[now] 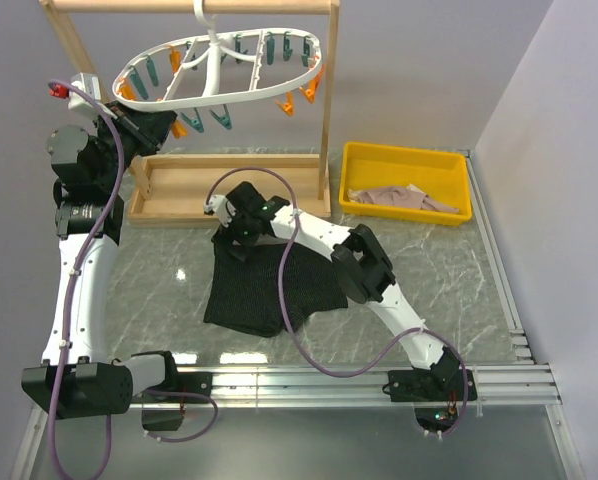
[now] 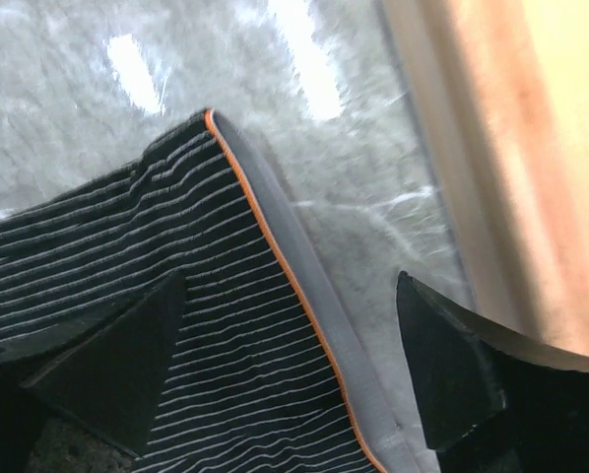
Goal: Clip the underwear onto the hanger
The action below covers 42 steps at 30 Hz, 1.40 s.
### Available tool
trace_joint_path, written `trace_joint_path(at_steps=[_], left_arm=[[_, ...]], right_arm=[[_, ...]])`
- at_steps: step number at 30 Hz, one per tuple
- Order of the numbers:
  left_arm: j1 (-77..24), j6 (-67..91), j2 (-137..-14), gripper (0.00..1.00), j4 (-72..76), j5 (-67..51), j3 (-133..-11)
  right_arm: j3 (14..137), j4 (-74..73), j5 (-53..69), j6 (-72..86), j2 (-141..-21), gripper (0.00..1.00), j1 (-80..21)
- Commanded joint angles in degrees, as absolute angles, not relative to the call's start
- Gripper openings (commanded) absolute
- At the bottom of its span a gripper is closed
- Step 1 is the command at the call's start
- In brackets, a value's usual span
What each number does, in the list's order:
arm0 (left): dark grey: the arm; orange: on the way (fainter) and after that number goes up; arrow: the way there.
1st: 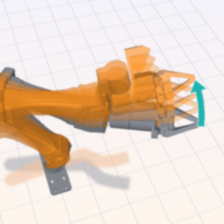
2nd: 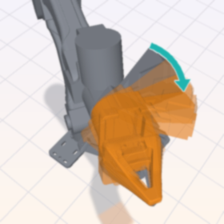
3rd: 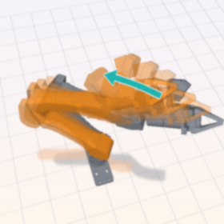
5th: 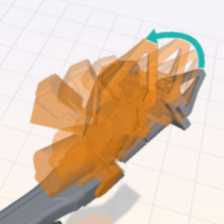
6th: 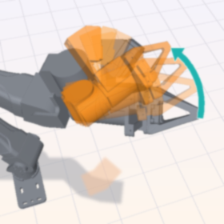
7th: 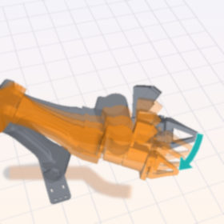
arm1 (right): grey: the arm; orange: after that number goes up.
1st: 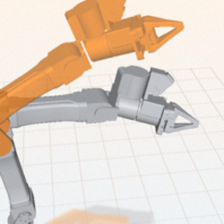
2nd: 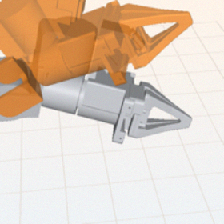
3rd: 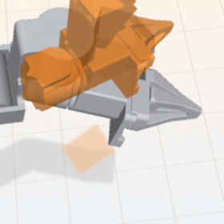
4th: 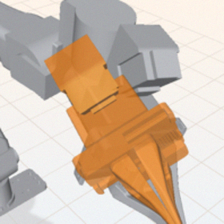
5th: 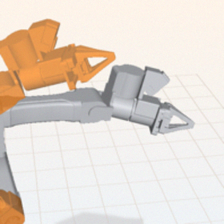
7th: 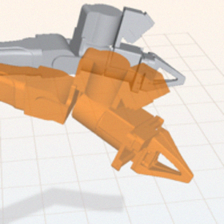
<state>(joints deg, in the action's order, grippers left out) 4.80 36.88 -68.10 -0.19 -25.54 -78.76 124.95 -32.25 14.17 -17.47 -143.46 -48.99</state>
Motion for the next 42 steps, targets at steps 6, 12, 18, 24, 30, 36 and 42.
trace_joint_path(at_steps=[6,12,18,24,30,36,42], left_arm=[[5.0,37.1,-67.8,0.01,2.5,-27.2,-79.6],[5.4,37.0,-67.7,0.0,2.2,-27.2,-79.7],[5.5,37.1,-67.8,0.0,2.0,-27.3,-80.1],[5.7,37.0,-67.9,0.0,1.7,-27.3,-80.6],[5.9,37.0,-67.9,0.01,1.4,-27.6,-80.5],[6.2,36.7,-67.9,0.0,1.0,-27.6,-80.7],[6.3,36.9,-68.1,0.01,1.0,-27.9,-81.1]], right_arm=[[129.6,-39.1,14.1,-20.4,-145.9,0.95,-50.6],[129.4,-40.4,14.1,-22.6,-145.8,1.0,-51.2],[128.4,-41.0,12.6,-23.5,-146.1,1.0,-51.9],[125.8,-39.6,11.6,-23.1,-145.2,1.0,-52.5],[128.2,-42.8,13.4,-23.0,-146.6,1.0,-52.6],[128.6,-44.4,14.7,-23.4,-146.5,1.0,-52.7],[128.3,-47.1,14.2,-24.2,-147.1,0.97,-53.1]])
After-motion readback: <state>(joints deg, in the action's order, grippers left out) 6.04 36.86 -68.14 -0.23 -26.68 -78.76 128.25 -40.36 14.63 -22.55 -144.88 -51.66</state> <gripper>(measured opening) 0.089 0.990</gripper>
